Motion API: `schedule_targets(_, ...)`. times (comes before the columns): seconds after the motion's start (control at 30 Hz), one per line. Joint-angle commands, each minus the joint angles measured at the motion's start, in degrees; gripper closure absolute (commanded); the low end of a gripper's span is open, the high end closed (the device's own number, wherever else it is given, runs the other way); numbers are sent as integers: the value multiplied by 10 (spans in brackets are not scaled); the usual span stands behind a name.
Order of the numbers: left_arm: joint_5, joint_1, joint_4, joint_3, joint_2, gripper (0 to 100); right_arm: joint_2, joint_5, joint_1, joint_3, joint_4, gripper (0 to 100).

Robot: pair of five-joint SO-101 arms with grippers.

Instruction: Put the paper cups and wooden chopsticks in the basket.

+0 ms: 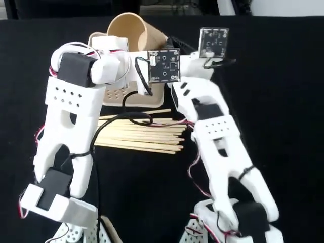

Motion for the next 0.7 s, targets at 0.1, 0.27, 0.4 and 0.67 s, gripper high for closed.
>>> schedule_targets(0.1,-6,7,-8,-22,-7,970,-83,84,-71,36,-22,986)
schedule_targets(0.27,-6,7,-7,-22,-7,970,-108,95,-64,28,-23,986)
schedule_targets(0.4,-6,8,-5,-22,-7,970,-116,95,-55,3,-23,986)
schedule_targets(0.67,-7,7,-7,-29,-12,970,-116,95,-47,14,-23,986)
